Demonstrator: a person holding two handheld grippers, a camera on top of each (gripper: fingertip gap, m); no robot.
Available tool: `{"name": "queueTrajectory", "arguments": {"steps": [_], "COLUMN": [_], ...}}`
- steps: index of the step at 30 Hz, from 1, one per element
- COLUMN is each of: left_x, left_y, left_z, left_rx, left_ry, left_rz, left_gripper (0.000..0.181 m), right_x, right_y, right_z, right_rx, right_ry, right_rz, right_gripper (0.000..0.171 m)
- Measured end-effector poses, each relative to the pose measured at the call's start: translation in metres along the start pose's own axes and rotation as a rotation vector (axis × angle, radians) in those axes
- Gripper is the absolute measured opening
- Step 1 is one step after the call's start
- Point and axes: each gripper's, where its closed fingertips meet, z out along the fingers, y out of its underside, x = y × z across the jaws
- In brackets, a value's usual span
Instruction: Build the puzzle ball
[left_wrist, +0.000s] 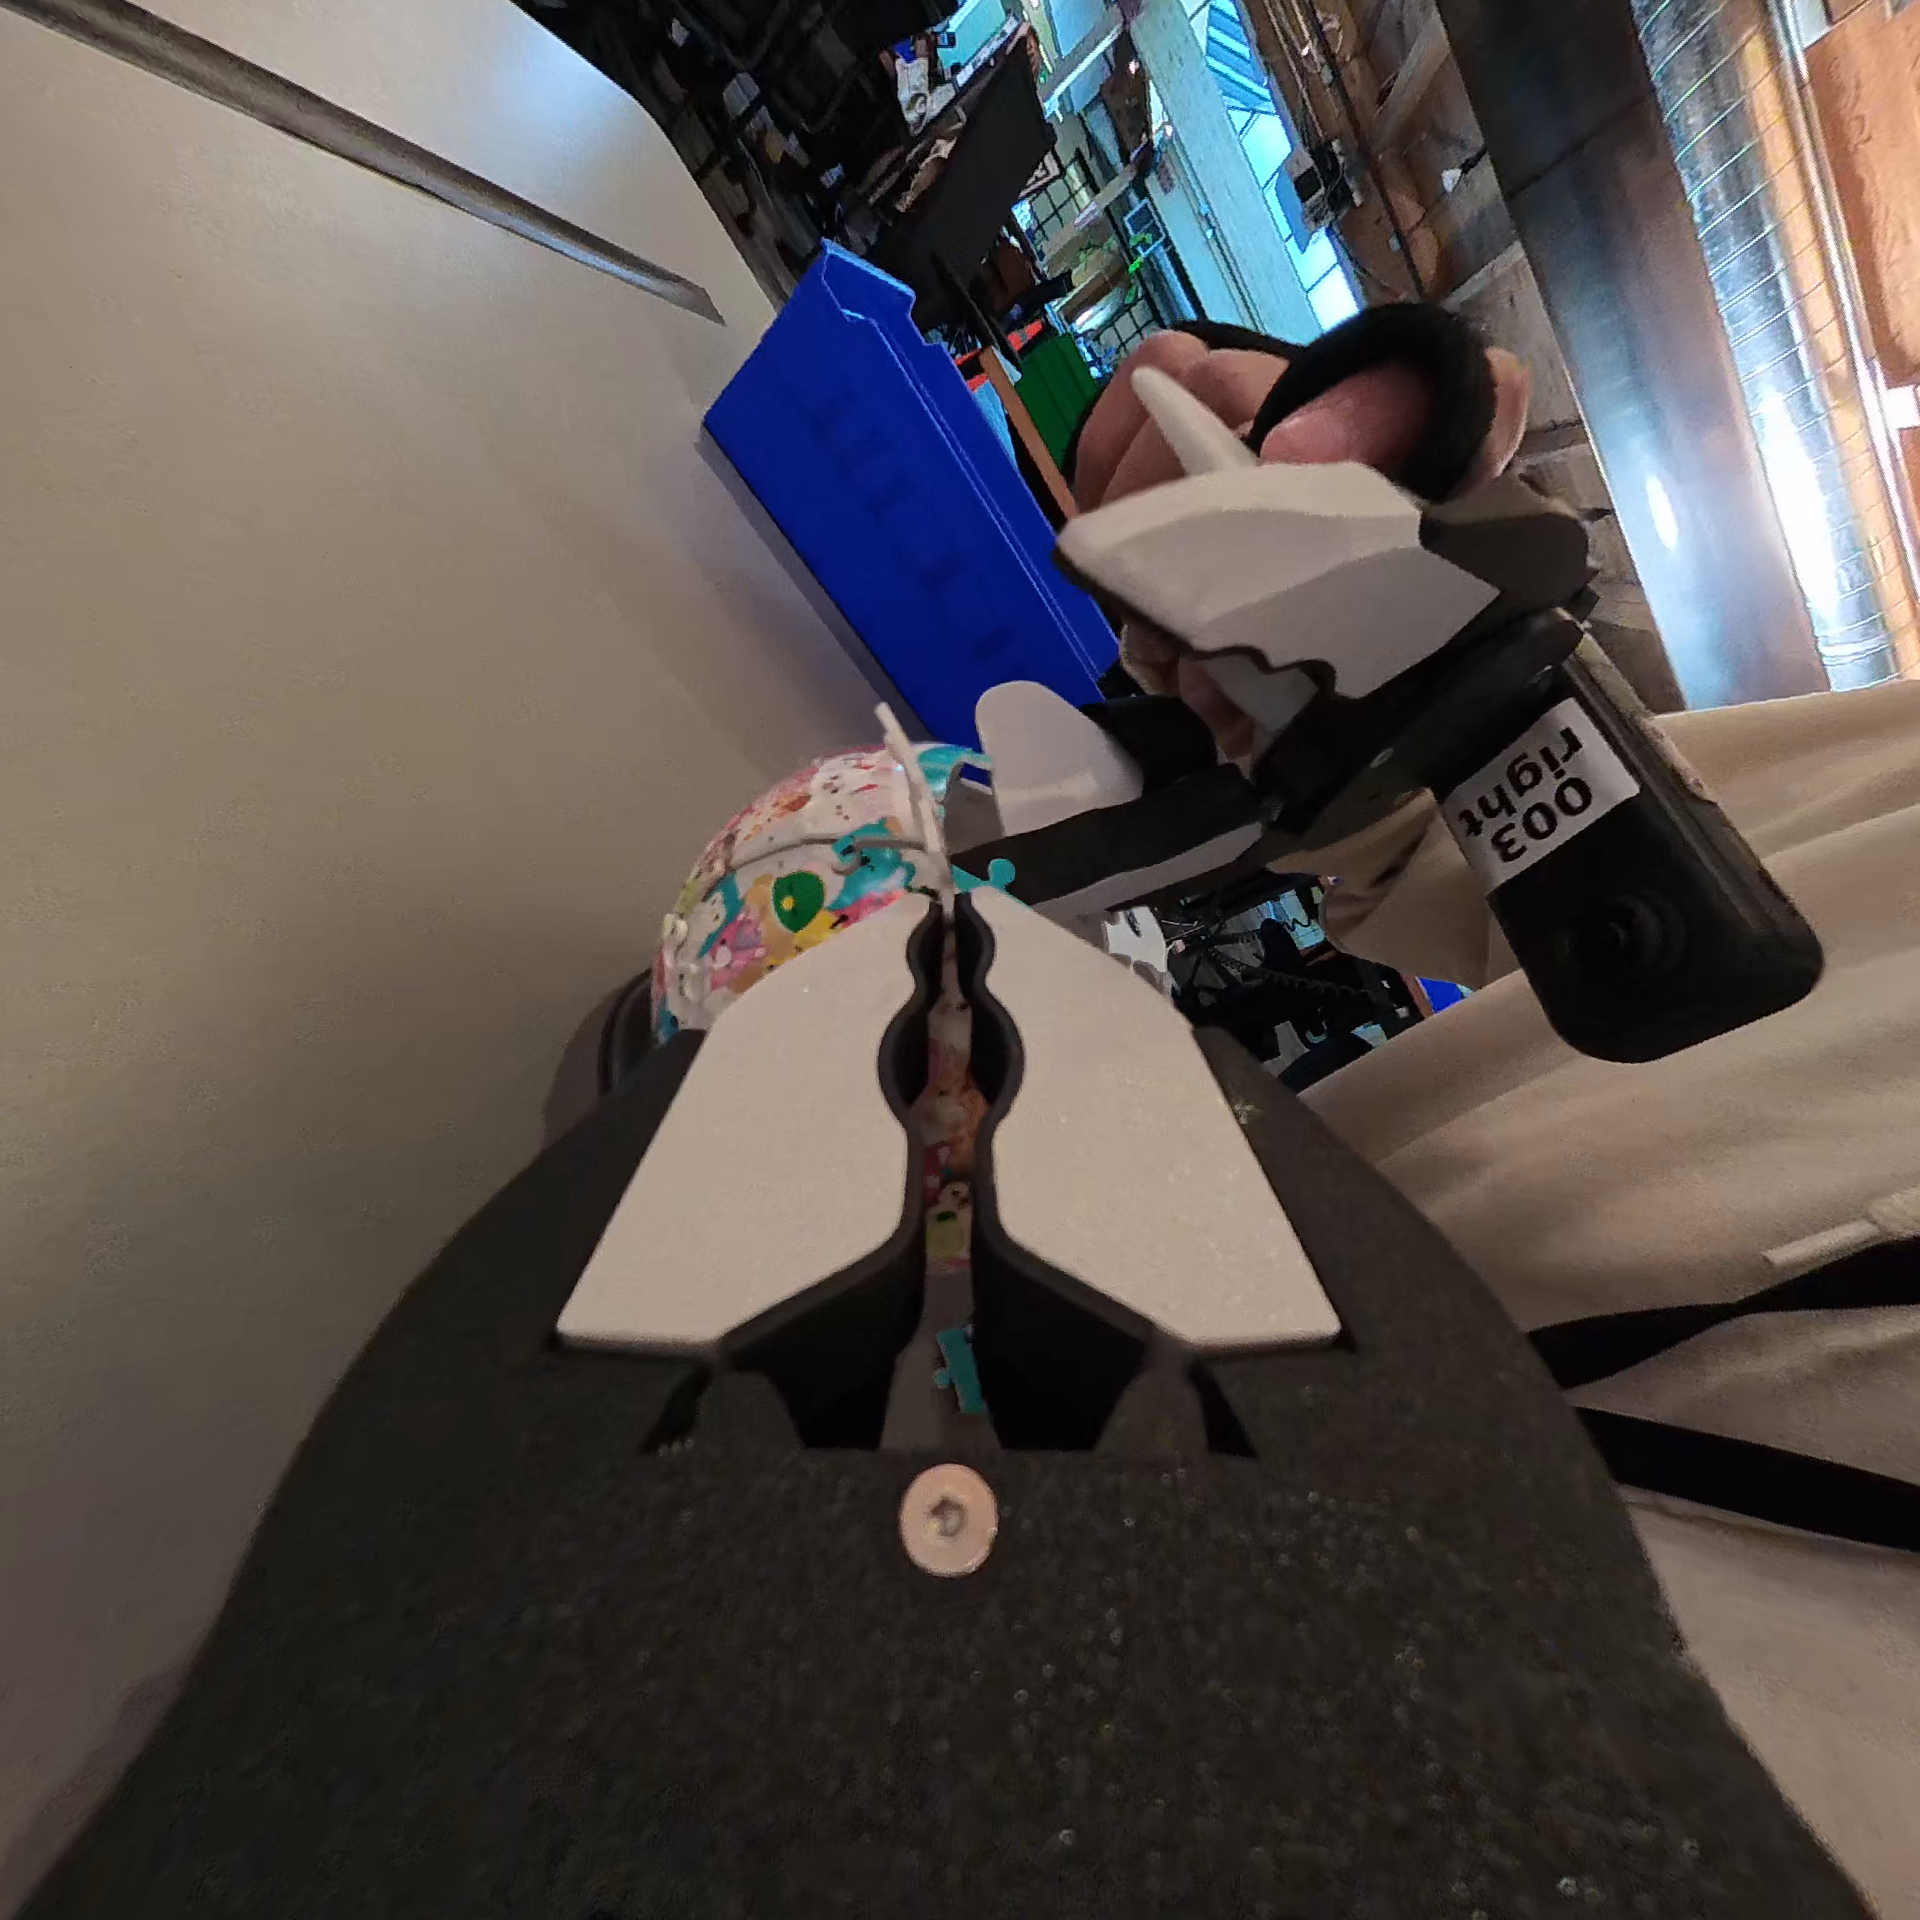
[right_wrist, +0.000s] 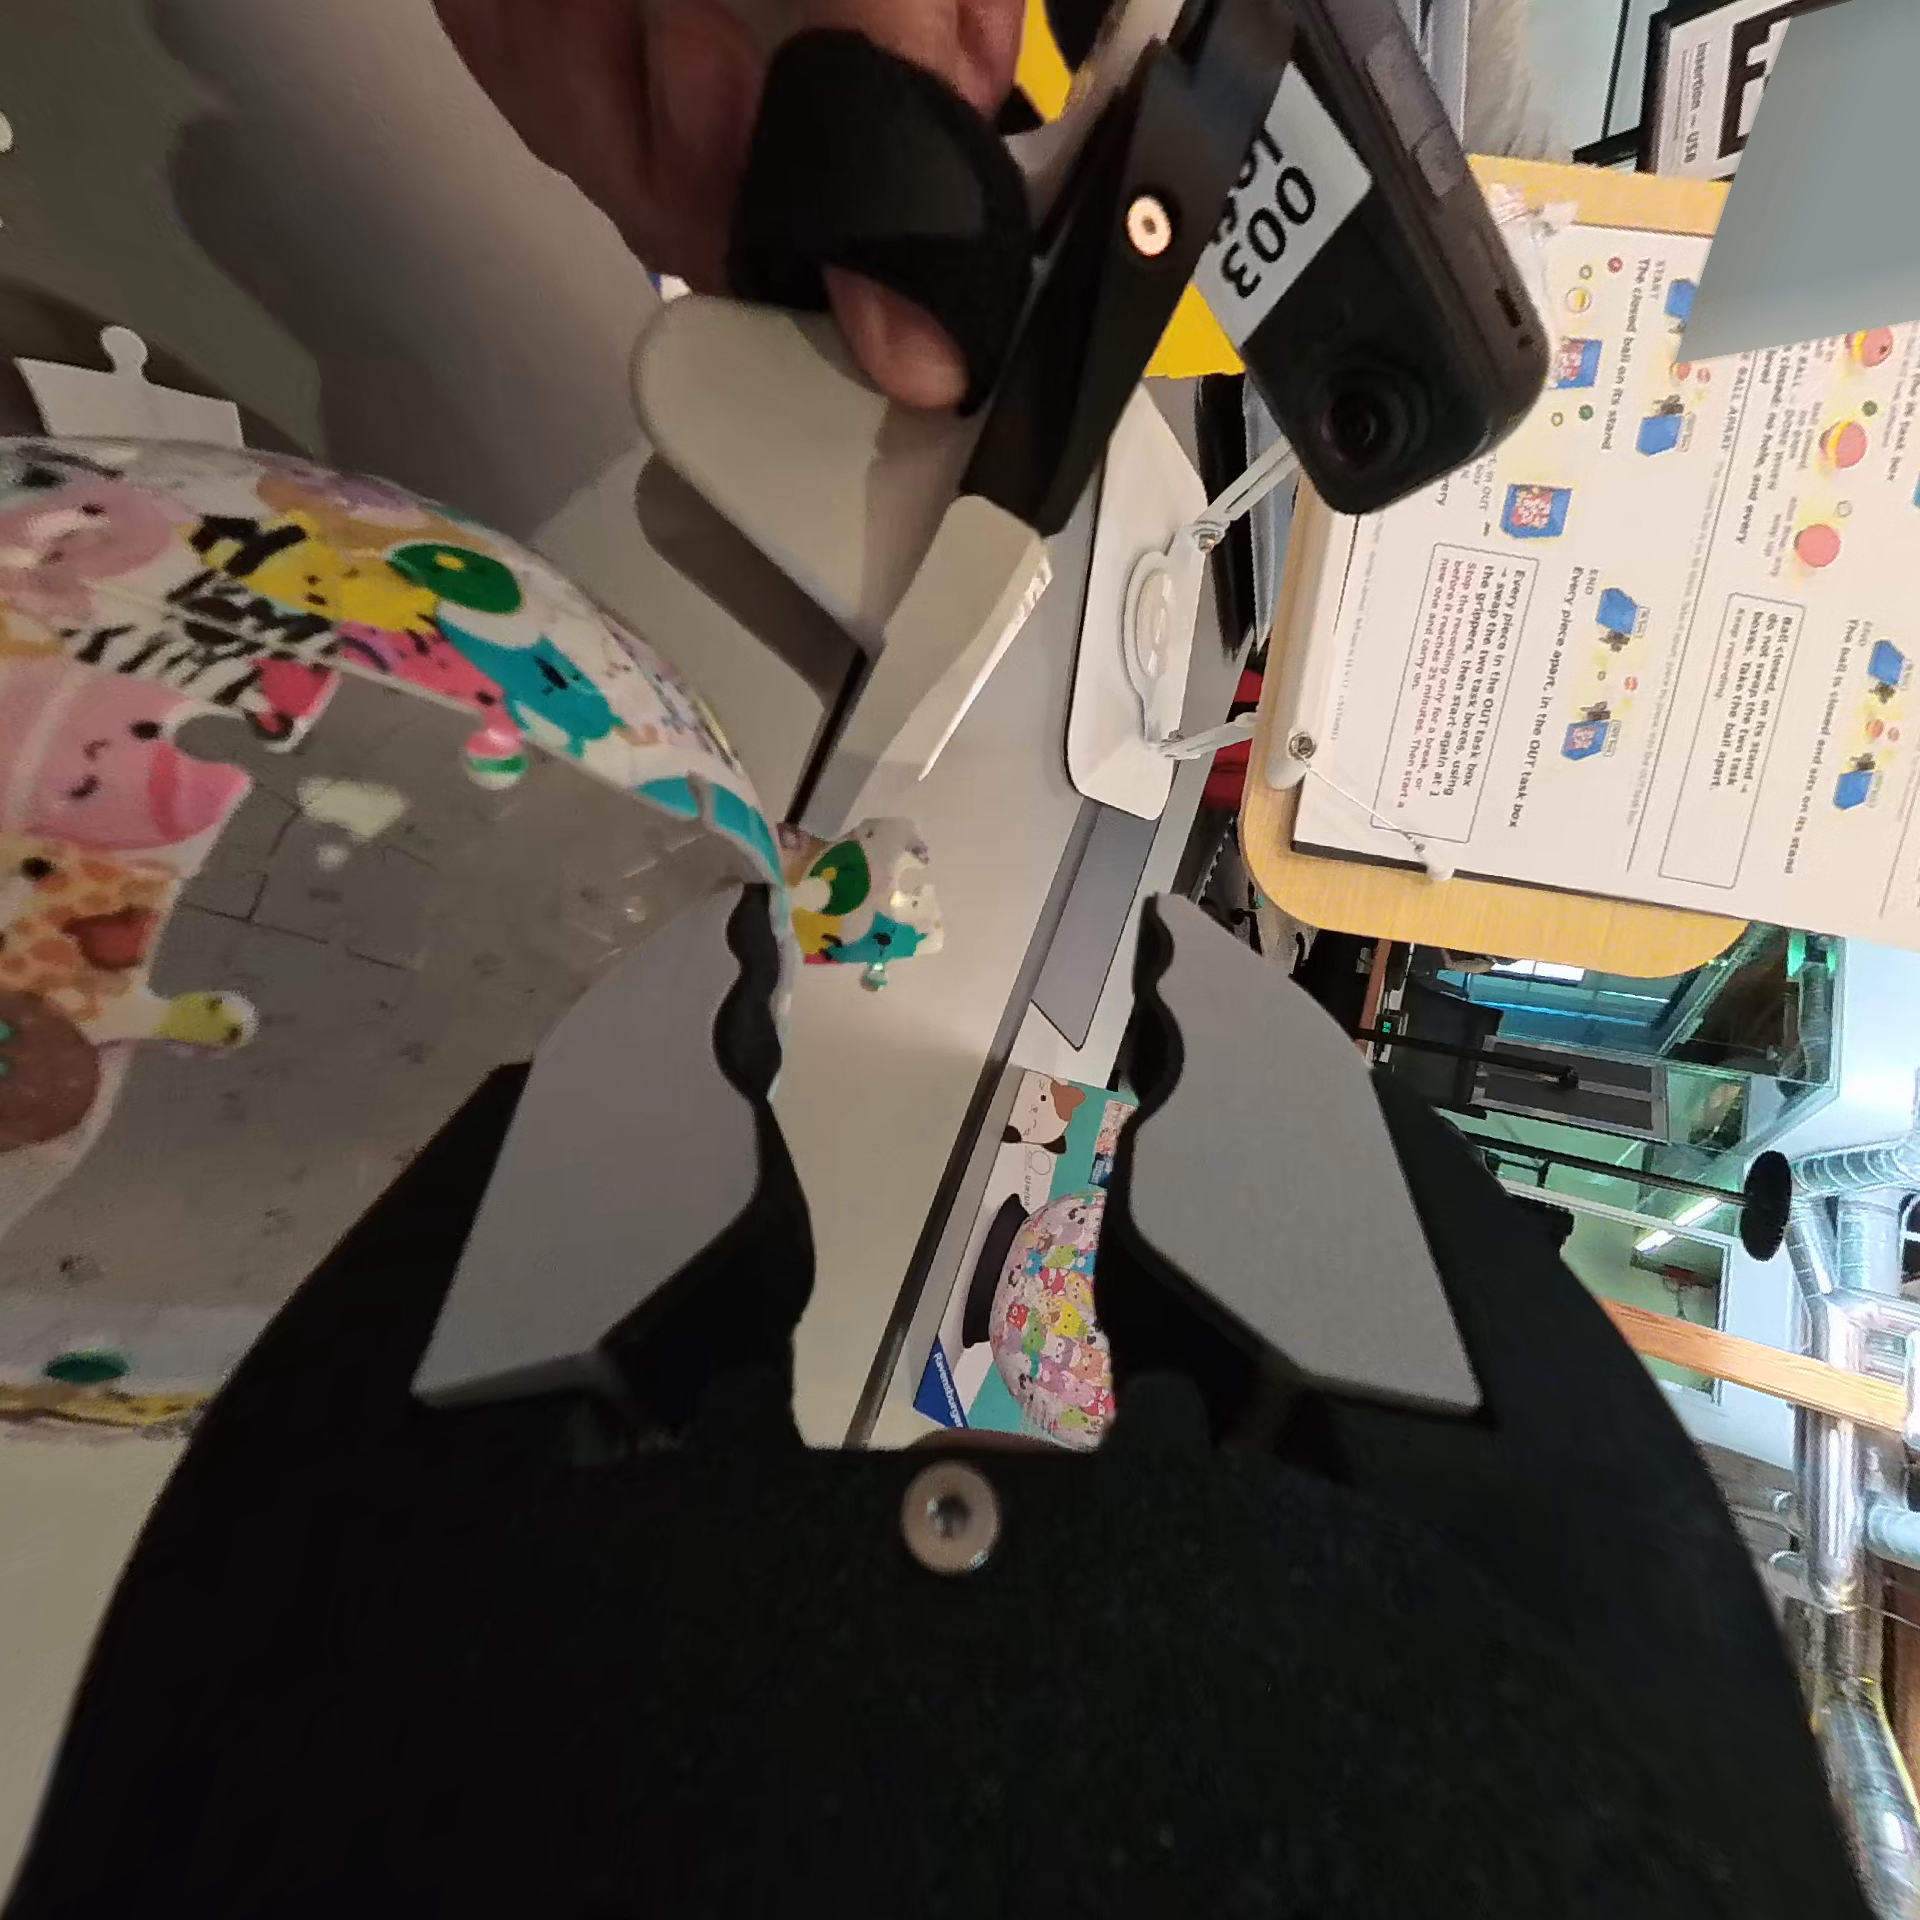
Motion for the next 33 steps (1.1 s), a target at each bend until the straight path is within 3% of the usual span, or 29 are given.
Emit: {"name": "queueTrajectory", "arguments": {"steps": [11,17,33], "left_x": [-0.019,-0.022,-0.024], "left_y": [-0.016,-0.007,-0.010], "left_z": [0.005,0.017,0.013], "left_rx": [-0.035,-0.116,-0.133], "left_ry": [-0.012,0.007,-0.018], "left_rz": [0.022,0.026,0.085], "left_gripper": [0.001,0.001,0.001], "right_x": [-0.006,-0.003,-0.005], "right_y": [0.008,0.012,0.008], "right_z": [0.004,0.004,0.006], "right_rx": [-0.066,-0.097,-0.094], "right_ry": [-0.064,-0.050,-0.094], "right_rz": [-0.032,-0.018,0.024], "right_gripper": [0.065,0.064,0.067]}}
